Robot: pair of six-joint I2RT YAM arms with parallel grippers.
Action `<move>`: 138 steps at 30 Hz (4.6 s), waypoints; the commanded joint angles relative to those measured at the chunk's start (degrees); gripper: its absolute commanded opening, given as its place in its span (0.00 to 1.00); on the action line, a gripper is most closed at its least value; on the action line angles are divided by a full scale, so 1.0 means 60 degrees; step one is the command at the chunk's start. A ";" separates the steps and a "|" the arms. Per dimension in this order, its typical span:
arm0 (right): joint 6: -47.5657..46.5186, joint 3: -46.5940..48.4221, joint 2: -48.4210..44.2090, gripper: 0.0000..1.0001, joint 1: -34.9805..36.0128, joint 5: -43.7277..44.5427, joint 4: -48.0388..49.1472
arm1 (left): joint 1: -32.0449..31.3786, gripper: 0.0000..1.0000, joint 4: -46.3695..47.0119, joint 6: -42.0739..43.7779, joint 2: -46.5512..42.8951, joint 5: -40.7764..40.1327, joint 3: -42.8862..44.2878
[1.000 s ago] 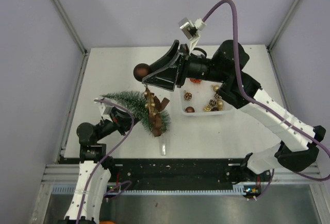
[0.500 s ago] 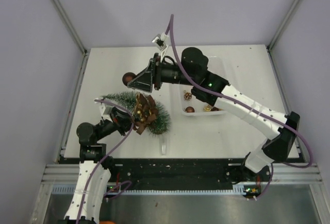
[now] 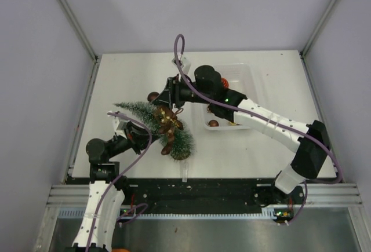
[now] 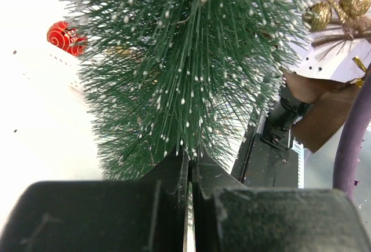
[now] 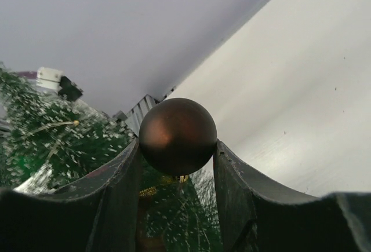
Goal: Decorate the small christmas tree
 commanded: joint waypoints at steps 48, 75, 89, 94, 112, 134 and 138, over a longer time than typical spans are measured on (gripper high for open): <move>0.1767 -0.1550 0.1777 0.92 -0.5159 0.8505 -0.4405 | -0.0053 0.00 0.0377 0.0212 0.0055 -0.0128 -0.0052; 0.1679 -0.1696 0.2642 0.61 -0.5570 0.9545 -0.2824 | -0.0053 0.00 0.0392 0.0124 0.0055 -0.0202 -0.0067; 0.1576 -0.1403 0.3243 0.41 -0.5584 0.8974 -0.2750 | -0.0053 0.00 0.0362 0.0110 -0.0019 -0.0202 -0.0067; 0.1299 -0.1549 0.2908 0.23 -0.5526 0.8901 -0.2400 | -0.0053 0.00 0.0348 0.0110 -0.0048 -0.0216 -0.0053; 0.1136 -0.4667 -0.3052 0.11 -0.5291 -0.0027 0.0164 | -0.0053 0.00 0.0318 0.0095 -0.0048 -0.0202 -0.0053; -0.0108 -0.5900 -0.5576 0.08 -0.2963 -0.3872 -0.0714 | -0.0053 0.00 0.0377 0.0066 0.0069 -0.0158 -0.0082; -0.0020 -0.5915 -0.5108 0.08 -0.2802 -0.4151 -0.0144 | -0.0053 0.00 0.0392 0.0095 0.0069 -0.0128 -0.0096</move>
